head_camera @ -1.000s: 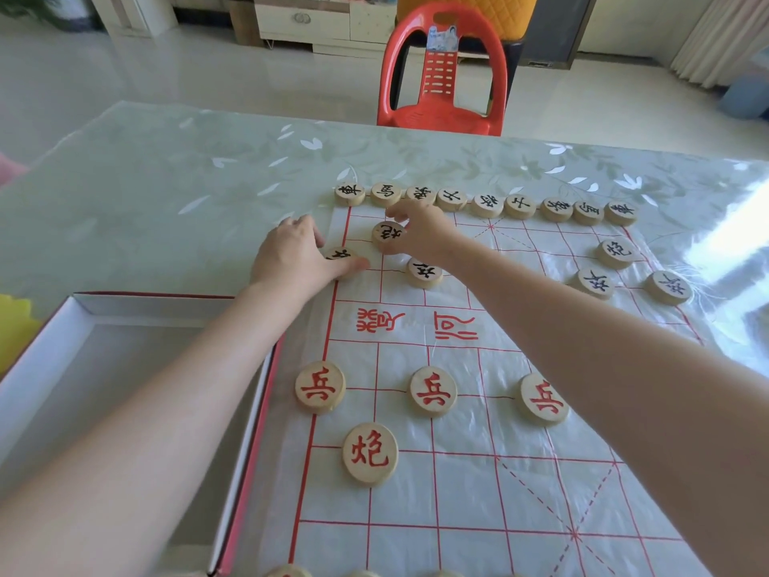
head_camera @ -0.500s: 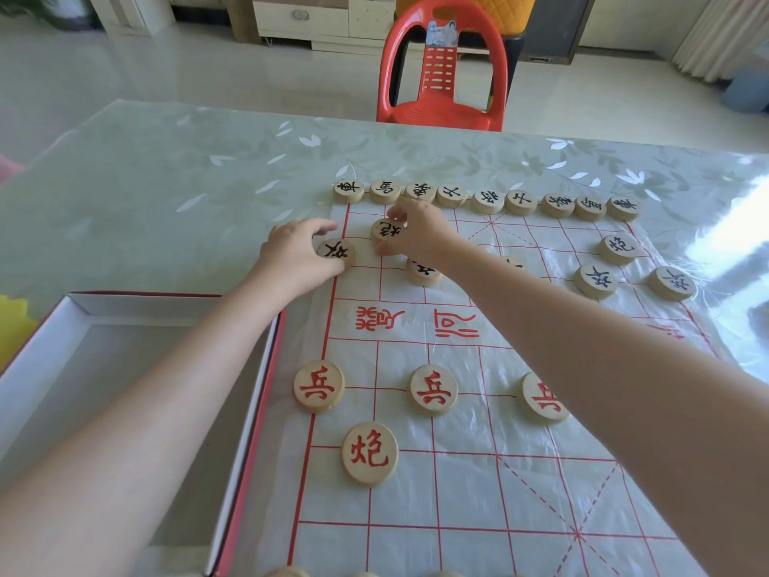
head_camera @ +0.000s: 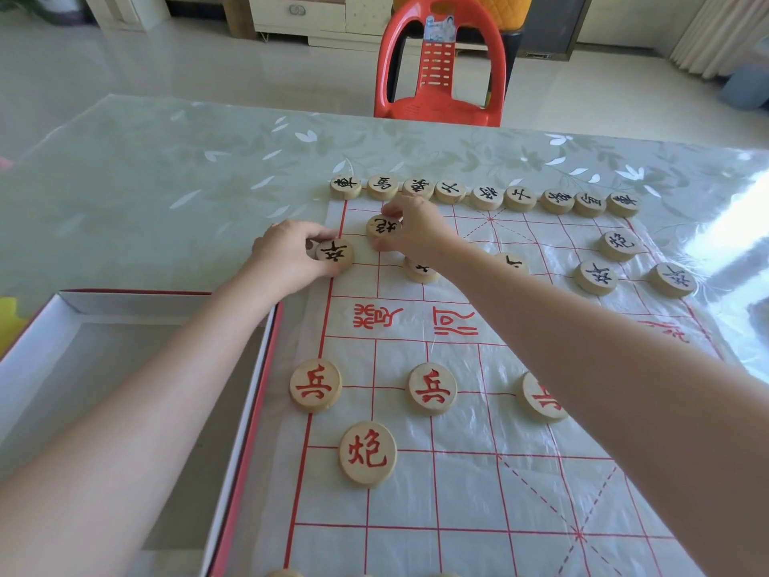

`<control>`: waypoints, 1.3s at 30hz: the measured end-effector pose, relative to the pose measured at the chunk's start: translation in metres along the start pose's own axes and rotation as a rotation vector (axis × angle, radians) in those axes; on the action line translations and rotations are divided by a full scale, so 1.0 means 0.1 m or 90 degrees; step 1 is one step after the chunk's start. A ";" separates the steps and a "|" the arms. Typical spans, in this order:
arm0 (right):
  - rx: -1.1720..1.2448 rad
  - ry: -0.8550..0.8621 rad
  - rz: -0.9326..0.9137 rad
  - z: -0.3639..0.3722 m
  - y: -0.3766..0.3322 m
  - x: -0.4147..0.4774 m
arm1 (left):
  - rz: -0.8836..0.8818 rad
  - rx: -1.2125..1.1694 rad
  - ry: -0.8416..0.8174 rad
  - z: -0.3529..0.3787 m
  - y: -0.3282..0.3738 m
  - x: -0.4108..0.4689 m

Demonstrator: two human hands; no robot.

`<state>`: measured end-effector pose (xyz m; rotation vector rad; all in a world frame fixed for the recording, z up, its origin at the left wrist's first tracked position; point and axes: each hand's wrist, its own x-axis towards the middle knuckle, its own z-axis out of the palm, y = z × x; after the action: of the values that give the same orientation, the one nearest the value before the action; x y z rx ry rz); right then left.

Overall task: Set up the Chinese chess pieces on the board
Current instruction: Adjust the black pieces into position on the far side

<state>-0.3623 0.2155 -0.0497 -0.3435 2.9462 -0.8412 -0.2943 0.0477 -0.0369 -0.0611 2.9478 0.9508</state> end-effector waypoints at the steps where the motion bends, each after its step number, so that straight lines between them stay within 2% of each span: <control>1: 0.000 -0.002 -0.004 0.00 0.00 -0.01 | 0.005 -0.001 -0.005 -0.01 0.00 -0.01; 18: 0.010 -0.014 0.004 0.02 0.00 -0.02 | 0.037 -0.015 -0.012 0.00 -0.04 -0.05; 24: 0.082 0.024 -0.007 -0.25 0.09 -0.28 | 0.016 -0.038 0.006 -0.07 0.09 -0.14; 29: 0.084 0.043 0.009 -0.85 0.62 -0.94 | 0.051 -0.114 0.042 -0.08 0.37 -0.26; 32: 0.063 0.069 0.077 -1.27 1.12 -1.31 | 0.080 -0.122 0.033 0.03 0.62 -0.35; 39: 0.159 0.177 0.233 -2.01 2.12 -1.59 | 0.160 -0.107 0.002 0.53 1.53 -0.35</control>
<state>-0.2728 0.5307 0.0085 0.3418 2.9436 -1.2619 -0.2659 0.2041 0.0112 0.3102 2.9195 1.2268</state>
